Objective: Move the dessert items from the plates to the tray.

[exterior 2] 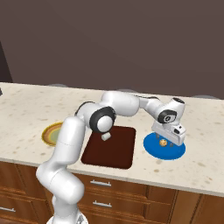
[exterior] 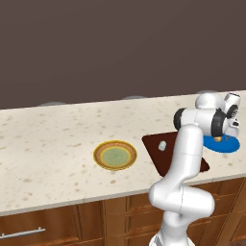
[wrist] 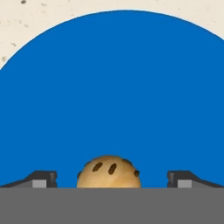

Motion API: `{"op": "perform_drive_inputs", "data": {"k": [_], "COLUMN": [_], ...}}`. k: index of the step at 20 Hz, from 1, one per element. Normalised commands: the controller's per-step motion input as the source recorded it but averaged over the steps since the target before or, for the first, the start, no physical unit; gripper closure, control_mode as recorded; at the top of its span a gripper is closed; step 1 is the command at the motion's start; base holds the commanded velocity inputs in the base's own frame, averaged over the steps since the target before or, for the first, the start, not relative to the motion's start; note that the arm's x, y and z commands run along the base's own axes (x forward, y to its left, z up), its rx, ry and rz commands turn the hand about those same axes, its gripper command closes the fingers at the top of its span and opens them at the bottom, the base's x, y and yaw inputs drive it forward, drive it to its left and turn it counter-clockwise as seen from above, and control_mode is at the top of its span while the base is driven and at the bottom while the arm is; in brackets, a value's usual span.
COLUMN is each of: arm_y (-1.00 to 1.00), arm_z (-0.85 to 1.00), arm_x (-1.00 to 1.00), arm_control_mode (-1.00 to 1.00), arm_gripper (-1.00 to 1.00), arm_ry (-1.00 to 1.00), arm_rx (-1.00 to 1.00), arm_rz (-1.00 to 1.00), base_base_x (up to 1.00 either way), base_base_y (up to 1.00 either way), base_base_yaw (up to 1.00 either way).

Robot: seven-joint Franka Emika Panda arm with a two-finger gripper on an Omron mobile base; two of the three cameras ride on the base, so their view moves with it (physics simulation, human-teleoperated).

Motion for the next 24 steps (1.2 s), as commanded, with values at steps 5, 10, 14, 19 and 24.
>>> {"op": "perform_drive_inputs", "data": {"k": [5, 10, 14, 19, 24], "arm_y": [0.0, 0.0, 0.0, 0.0, 0.19], "arm_z": [-0.03, 0.0, 0.0, 0.0, 0.0], "arm_x": [0.0, -0.02, -0.1, -0.12, -0.07], "arm_control_mode": [-1.0, -1.0, -1.0, -1.0, -1.0], "arm_gripper": [-1.0, -1.0, -1.0, -1.0, 1.0], "arm_ry": [0.01, 0.02, 0.03, 0.03, 0.06], "arm_rx": [0.0, 0.0, 0.0, -0.01, -0.03], "arm_rz": [0.0, 0.0, 0.0, -0.01, -0.02], "base_base_x": [0.0, 0.0, 0.0, 0.0, 0.0], "base_base_y": [0.0, 0.0, 0.0, 0.0, 0.0], "base_base_yaw": [0.0, 0.0, 0.0, 0.0, 0.0]}}
